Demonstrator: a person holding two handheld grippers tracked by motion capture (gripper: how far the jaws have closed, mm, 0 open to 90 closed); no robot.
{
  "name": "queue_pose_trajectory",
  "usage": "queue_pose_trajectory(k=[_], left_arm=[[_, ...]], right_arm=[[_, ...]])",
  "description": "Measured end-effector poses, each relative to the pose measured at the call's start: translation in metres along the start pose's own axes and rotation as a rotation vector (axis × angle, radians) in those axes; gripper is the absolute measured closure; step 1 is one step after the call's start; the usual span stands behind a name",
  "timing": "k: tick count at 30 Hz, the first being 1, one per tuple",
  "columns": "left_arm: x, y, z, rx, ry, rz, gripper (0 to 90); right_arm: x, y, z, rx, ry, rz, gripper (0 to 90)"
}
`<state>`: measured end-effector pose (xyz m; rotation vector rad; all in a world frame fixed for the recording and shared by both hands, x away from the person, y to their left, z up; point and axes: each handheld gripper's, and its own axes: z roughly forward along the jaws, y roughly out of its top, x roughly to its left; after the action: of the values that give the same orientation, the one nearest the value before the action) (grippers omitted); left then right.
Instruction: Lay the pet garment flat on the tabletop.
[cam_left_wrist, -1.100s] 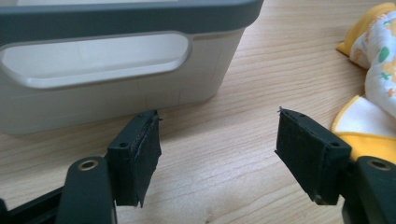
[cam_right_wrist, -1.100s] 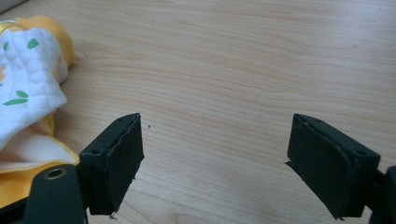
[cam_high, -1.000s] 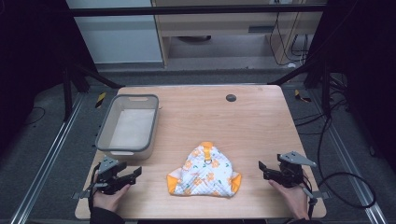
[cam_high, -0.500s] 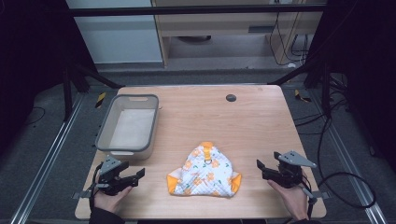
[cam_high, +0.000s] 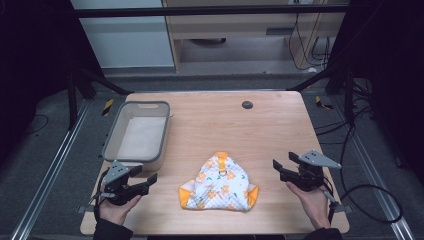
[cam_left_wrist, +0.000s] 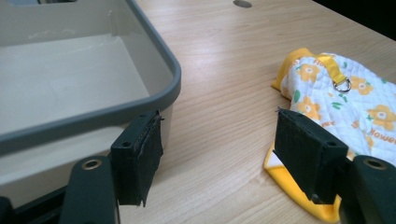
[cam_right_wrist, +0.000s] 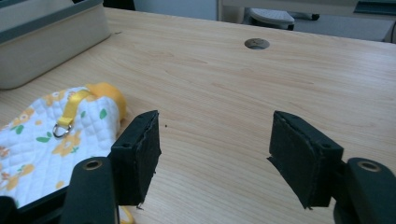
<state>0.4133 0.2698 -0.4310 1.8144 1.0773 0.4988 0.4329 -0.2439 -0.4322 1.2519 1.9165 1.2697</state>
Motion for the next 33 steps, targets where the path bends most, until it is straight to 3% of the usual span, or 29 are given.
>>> queue_pose_trajectory(k=[7, 10, 20, 28, 33], left_arm=[[-0.010, 0.016, 0.008, -0.038, -0.042, 0.023, 33.5], [-0.015, 0.022, 0.013, -0.035, -0.044, 0.028, 34.0], [-0.028, 0.038, 0.044, -0.020, -0.065, 0.052, 33.9], [-0.035, 0.045, 0.064, -0.013, -0.076, 0.059, 35.3], [-0.040, 0.042, 0.084, 0.029, -0.095, 0.084, 38.2]], right_arm=[[0.010, 0.008, 0.008, 0.004, 0.040, -0.008, 34.0], [0.014, 0.011, 0.012, -0.003, 0.058, 0.002, 32.7], [0.025, 0.028, 0.032, 0.013, 0.095, -0.033, 32.8], [0.033, 0.024, 0.047, 0.038, 0.128, -0.050, 33.7], [0.037, 0.016, 0.055, 0.080, 0.149, -0.070, 35.9]])
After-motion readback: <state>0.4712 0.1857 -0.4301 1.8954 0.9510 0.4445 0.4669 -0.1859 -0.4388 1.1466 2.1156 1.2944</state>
